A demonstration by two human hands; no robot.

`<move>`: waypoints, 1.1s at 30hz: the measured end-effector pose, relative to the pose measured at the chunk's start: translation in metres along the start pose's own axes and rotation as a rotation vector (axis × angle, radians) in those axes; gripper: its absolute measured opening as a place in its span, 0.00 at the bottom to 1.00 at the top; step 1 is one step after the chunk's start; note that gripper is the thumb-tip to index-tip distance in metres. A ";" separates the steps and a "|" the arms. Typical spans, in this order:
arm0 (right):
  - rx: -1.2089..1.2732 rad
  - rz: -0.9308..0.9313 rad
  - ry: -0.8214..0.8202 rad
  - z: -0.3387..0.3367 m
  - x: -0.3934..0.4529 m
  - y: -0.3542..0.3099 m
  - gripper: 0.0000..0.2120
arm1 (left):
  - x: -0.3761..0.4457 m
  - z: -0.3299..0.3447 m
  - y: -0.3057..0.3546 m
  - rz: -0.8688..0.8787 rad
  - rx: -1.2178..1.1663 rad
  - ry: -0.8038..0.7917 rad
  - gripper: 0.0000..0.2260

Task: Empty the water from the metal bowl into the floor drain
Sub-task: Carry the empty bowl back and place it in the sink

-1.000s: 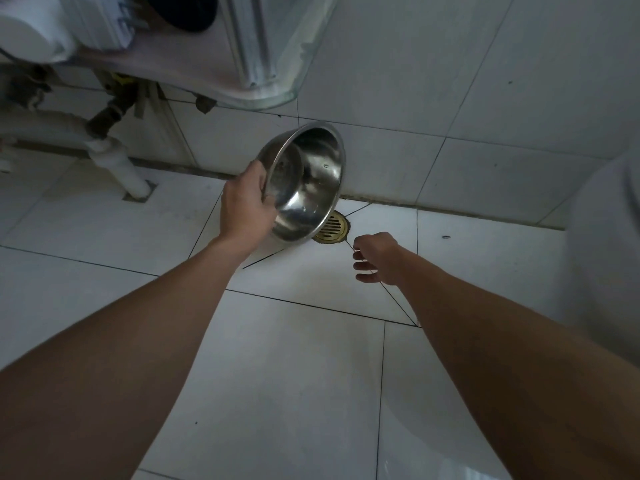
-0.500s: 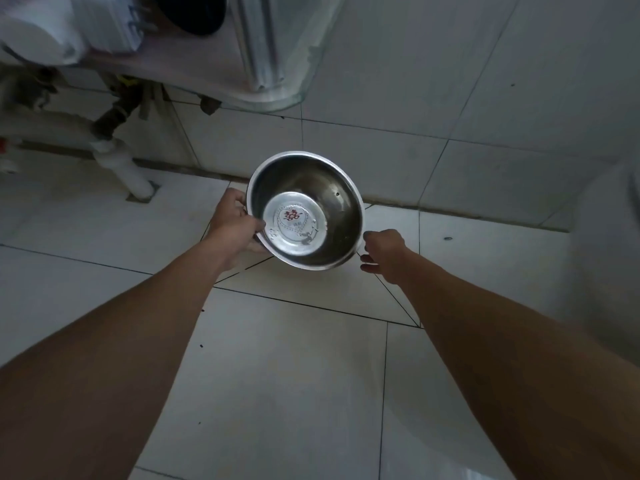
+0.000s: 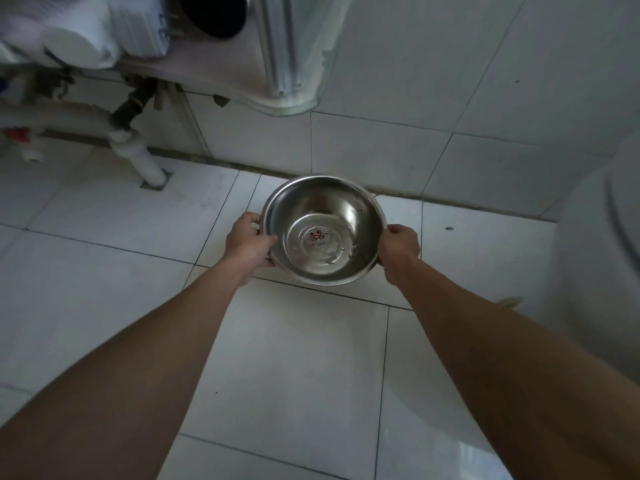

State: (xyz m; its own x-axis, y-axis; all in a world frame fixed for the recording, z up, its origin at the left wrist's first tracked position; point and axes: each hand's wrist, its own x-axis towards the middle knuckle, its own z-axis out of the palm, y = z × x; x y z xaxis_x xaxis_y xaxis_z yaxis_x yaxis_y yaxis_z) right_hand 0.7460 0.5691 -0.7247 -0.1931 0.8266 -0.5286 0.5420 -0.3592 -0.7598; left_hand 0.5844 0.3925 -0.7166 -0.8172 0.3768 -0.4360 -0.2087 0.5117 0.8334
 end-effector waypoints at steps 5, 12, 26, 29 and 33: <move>0.056 0.093 -0.003 -0.018 -0.053 0.001 0.16 | -0.040 -0.013 -0.001 -0.032 0.032 0.136 0.08; 0.033 0.189 -0.074 -0.061 -0.179 -0.045 0.12 | -0.146 -0.085 0.044 -0.203 0.073 0.155 0.12; -0.105 0.150 -0.359 -0.112 -0.463 -0.266 0.13 | -0.387 -0.314 0.221 -0.421 0.003 0.391 0.12; -0.173 0.086 -0.451 -0.110 -0.520 -0.320 0.15 | -0.435 -0.367 0.261 -0.440 -0.066 0.464 0.10; -0.201 -0.013 -0.550 -0.103 -0.594 -0.394 0.12 | -0.492 -0.438 0.316 -0.436 -0.154 0.585 0.09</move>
State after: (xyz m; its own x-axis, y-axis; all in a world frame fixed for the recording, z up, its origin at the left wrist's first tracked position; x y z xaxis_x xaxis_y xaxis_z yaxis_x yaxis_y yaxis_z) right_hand 0.7314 0.2642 -0.0727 -0.5677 0.4651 -0.6793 0.6707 -0.2172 -0.7093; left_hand 0.6851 0.0306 -0.0898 -0.7866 -0.3303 -0.5216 -0.6170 0.3907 0.6831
